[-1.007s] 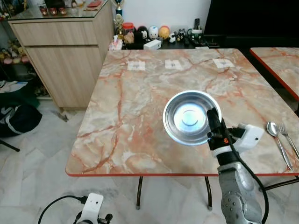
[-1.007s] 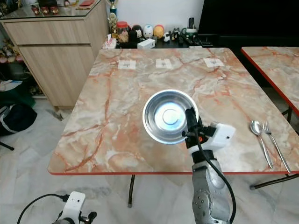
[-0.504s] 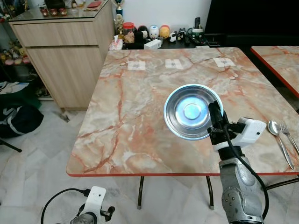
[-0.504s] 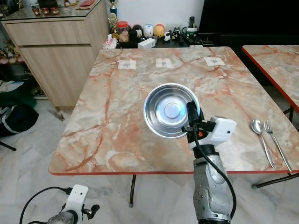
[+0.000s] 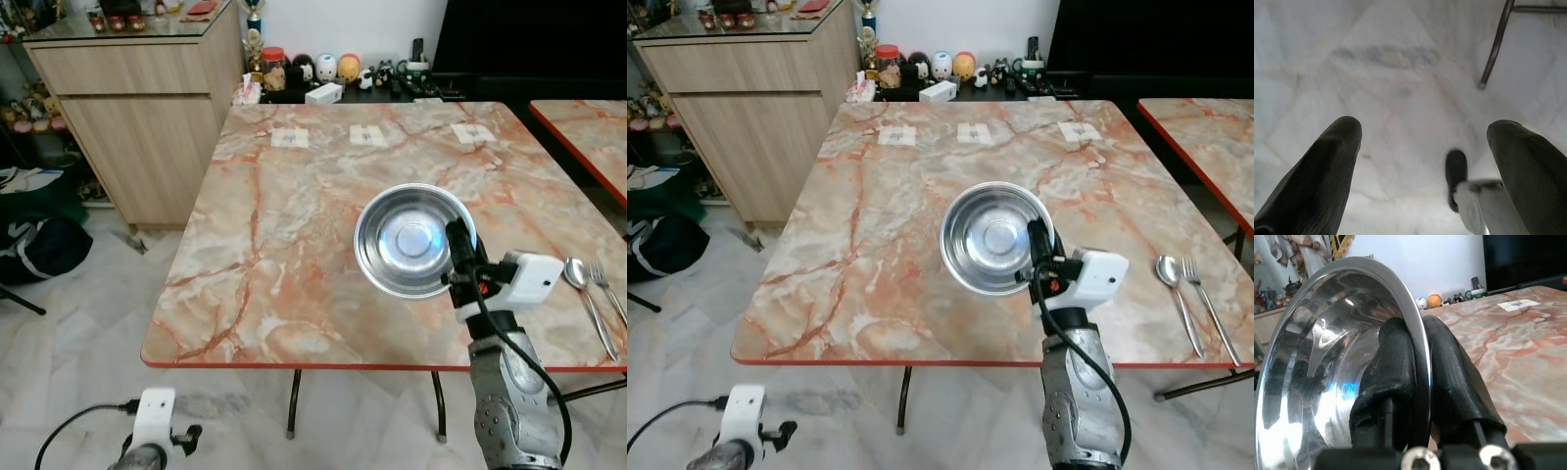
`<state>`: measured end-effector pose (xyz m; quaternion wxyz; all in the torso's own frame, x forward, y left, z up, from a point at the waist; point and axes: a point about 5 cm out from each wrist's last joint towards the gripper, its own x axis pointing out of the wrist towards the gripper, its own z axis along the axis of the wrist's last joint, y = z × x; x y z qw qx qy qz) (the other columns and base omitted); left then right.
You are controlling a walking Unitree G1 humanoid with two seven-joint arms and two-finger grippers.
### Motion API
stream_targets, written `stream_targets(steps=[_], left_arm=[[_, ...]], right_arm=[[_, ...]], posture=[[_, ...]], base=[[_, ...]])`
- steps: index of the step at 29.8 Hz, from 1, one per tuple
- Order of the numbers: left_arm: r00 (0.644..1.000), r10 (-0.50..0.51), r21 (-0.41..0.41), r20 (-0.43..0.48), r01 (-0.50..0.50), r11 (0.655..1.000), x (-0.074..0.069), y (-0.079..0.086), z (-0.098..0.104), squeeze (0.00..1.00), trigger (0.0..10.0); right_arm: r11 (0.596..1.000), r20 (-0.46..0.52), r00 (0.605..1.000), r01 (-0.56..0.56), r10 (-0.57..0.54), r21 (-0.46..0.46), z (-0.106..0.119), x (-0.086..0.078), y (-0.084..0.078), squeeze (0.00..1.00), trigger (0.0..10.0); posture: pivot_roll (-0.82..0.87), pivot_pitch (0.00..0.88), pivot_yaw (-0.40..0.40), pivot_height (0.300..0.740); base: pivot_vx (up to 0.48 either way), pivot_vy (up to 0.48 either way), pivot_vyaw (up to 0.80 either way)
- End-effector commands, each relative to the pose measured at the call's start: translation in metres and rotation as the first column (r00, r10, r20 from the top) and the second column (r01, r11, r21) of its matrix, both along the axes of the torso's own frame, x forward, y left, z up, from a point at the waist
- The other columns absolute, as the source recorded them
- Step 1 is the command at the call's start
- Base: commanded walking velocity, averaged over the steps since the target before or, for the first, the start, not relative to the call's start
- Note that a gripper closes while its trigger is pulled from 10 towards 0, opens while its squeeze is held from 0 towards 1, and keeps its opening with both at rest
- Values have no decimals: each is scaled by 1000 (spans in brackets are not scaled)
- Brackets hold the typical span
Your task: Setting the table
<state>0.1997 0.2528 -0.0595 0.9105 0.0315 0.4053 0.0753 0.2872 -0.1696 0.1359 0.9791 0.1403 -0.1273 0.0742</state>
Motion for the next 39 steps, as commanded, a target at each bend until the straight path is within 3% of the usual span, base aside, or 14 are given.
stream_targets(steps=[1, 4, 11, 14, 20, 23, 27, 33, 39], left_arm=[[999, 25, -15, -32, -26, 1000, -13, -3, -8, 0, 10000], [998, 32, -35, -54, -34, 999, -23, -9, -15, 0, 10000], [996, -23, -48, -89, 18, 999, -31, -20, -21, 0, 10000], [996, -26, -36, -81, 23, 999, -27, -16, -18, 0, 10000], [999, -28, -27, -29, 27, 999, -8, -13, -8, 0, 10000], [1000, -6, -33, -15, 6, 999, 1, -15, -5, 0, 10000], [1000, 3, -47, -2, -3, 999, 6, -20, -3, 0, 10000], [1000, -12, -51, -18, 11, 999, 5, -22, -5, 0, 10000], [999, 8, -36, -43, -9, 999, -6, -3, -5, 0, 10000]], right_arm=[[1000, 14, 1000, -16, 16, -27, 4, -1, 0, 0, 10000], [1000, 24, 1000, 1, -1, -16, 9, -2, -5, 0, 10000], [999, 63, 997, 43, -41, -22, 18, 0, -12, 0, 10000], [999, 76, 996, 44, -45, 15, 22, 5, -8, 0, 10000], [1000, 82, 997, 9, -9, -3, 27, 15, -5, 0, 10000], [1000, 65, 998, -19, 21, -24, 26, 21, -7, 0, 10000], [999, 77, 997, -20, 23, -31, 32, 26, -8, 0, 10000], [999, 108, 994, 32, -30, -23, 35, 26, -10, 0, 10000], [999, 99, 994, 50, -51, 8, 33, 21, -7, 0, 10000]], posture=[[82, 0, -43, 740], [67, 0, -42, 740], [45, 0, -6, 740], [46, 0, -2, 740], [60, 0, -48, 740], [78, 0, -91, 740], [71, 0, -81, 740], [30, 0, -31, 740], [39, 0, -22, 740]], base=[[0, 0, 0], [0, 0, 0], [0, 0, 0], [0, 0, 0], [0, 0, 0], [0, 0, 0], [0, 0, 0], [0, 0, 0], [0, 0, 0]])
